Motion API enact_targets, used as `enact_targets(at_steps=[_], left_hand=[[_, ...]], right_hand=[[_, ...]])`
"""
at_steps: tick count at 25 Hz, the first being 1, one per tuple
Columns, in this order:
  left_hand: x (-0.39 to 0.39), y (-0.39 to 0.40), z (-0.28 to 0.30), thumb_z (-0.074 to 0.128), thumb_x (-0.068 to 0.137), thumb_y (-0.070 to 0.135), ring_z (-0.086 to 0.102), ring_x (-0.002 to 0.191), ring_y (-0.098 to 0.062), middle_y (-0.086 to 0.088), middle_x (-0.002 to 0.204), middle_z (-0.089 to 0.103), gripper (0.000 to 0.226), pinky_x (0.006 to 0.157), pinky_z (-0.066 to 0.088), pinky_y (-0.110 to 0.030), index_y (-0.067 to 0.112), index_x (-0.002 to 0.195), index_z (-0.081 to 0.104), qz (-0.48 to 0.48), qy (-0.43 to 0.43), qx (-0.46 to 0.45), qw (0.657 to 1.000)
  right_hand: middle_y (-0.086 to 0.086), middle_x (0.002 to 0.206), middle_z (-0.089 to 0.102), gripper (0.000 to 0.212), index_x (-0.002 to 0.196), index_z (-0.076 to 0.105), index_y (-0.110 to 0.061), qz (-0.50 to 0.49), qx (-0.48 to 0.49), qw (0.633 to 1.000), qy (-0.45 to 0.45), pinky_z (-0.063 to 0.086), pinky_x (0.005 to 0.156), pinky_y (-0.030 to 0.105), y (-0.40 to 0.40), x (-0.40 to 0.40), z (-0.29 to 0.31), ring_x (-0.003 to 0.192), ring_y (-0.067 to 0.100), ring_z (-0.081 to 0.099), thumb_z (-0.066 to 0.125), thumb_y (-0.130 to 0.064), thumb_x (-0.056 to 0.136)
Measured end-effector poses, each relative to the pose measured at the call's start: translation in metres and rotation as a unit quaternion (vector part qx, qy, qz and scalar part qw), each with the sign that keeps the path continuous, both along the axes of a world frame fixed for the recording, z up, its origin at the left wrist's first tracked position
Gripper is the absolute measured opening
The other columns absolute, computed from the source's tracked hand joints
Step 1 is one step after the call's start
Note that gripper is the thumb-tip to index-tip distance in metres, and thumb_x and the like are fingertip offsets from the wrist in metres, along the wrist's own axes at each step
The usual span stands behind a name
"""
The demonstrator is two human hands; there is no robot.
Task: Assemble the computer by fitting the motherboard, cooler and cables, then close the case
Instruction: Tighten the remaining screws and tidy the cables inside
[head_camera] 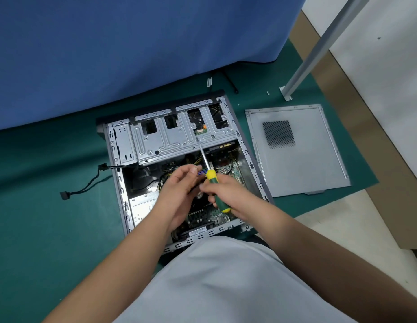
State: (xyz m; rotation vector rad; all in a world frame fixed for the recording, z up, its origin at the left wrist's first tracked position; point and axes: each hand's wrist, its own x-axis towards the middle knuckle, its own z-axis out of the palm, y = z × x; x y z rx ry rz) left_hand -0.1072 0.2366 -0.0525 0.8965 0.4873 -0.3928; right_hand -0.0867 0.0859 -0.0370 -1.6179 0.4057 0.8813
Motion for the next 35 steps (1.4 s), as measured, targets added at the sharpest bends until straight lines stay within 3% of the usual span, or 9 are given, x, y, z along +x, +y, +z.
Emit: enact_targets(at_steps=[3,7,10,12,16,20,24,26,35], left_hand=[[0.004,0.0,0.001,0.061,0.1,0.012,0.07,0.107,-0.022,-0.011,0.112,0.075,0.01,0.092,0.054,-0.039,0.007,0.104,0.069,-0.033,-0.014,0.058,0.998],[0.008,0.013,-0.004,0.06,0.101,0.006,0.074,0.091,-0.021,-0.013,0.098,0.074,0.009,0.077,0.061,-0.03,0.002,0.104,0.068,0.013,0.0,0.107,0.994],[0.008,0.019,-0.008,0.063,0.101,0.006,0.075,0.09,-0.024,-0.016,0.096,0.075,0.009,0.076,0.061,-0.028,0.0,0.104,0.068,0.006,-0.019,0.134,0.991],[0.005,0.017,-0.01,0.065,0.099,0.007,0.076,0.091,-0.027,-0.015,0.095,0.076,0.008,0.077,0.062,-0.03,0.001,0.102,0.069,-0.01,-0.032,0.149,0.988],[-0.002,0.021,-0.014,0.069,0.097,0.012,0.075,0.091,-0.032,-0.018,0.094,0.077,0.009,0.078,0.062,-0.033,0.004,0.1,0.072,-0.018,-0.037,0.148,0.988],[-0.004,0.024,-0.015,0.071,0.096,0.013,0.076,0.089,-0.033,-0.019,0.095,0.076,0.007,0.077,0.062,-0.033,0.007,0.096,0.074,-0.025,-0.044,0.144,0.988],[-0.003,0.024,-0.014,0.07,0.096,0.013,0.075,0.088,-0.033,-0.019,0.094,0.076,0.007,0.077,0.062,-0.033,0.008,0.095,0.074,-0.032,-0.046,0.14,0.989],[-0.003,0.025,-0.014,0.07,0.096,0.013,0.075,0.088,-0.033,-0.019,0.094,0.076,0.007,0.077,0.062,-0.033,0.008,0.094,0.074,-0.035,-0.046,0.134,0.989],[-0.001,0.026,-0.014,0.071,0.095,0.013,0.075,0.087,-0.031,-0.018,0.094,0.076,0.008,0.075,0.062,-0.032,0.005,0.096,0.073,-0.035,-0.046,0.122,0.991]], right_hand=[[0.003,0.084,0.064,0.011,0.098,0.063,-0.013,0.201,-0.126,0.97,-0.061,0.054,0.073,0.039,0.004,-0.003,0.001,0.073,0.018,0.06,0.066,-0.017,0.088],[-0.011,0.1,0.07,0.032,0.106,0.067,-0.031,0.2,-0.095,0.973,-0.071,0.054,0.078,0.029,-0.007,-0.001,0.003,0.089,0.008,0.067,0.058,-0.059,0.094],[-0.001,0.122,0.065,0.034,0.126,0.062,-0.022,0.163,-0.275,0.936,-0.145,0.049,0.091,0.031,-0.025,0.018,-0.022,0.105,0.017,0.064,0.053,-0.045,0.102],[0.01,0.138,0.05,0.041,0.142,0.053,-0.016,0.185,-0.352,0.908,-0.13,0.046,0.098,0.033,-0.026,0.03,-0.039,0.111,0.024,0.06,0.056,-0.028,0.103],[0.013,0.137,0.045,0.043,0.139,0.055,-0.019,0.154,-0.362,0.915,-0.096,0.047,0.08,0.029,-0.021,0.041,-0.063,0.094,0.021,0.054,0.059,-0.007,0.097],[0.013,0.133,0.047,0.038,0.129,0.058,-0.016,0.152,-0.419,0.885,-0.138,0.054,0.082,0.036,-0.021,0.036,-0.071,0.098,0.029,0.06,0.066,-0.005,0.093],[0.018,0.139,0.038,0.054,0.134,0.049,-0.013,0.219,-0.455,0.852,-0.14,0.052,0.089,0.042,-0.017,0.035,-0.07,0.11,0.035,0.058,0.072,-0.001,0.088],[0.02,0.135,0.042,0.056,0.135,0.046,-0.011,0.249,-0.469,0.834,-0.147,0.052,0.087,0.042,-0.016,0.037,-0.068,0.111,0.036,0.058,0.072,0.001,0.087],[0.023,0.134,0.043,0.064,0.141,0.04,-0.009,0.275,-0.479,0.818,-0.159,0.045,0.073,0.036,-0.013,0.031,-0.065,0.108,0.038,0.06,0.061,0.013,0.084]])
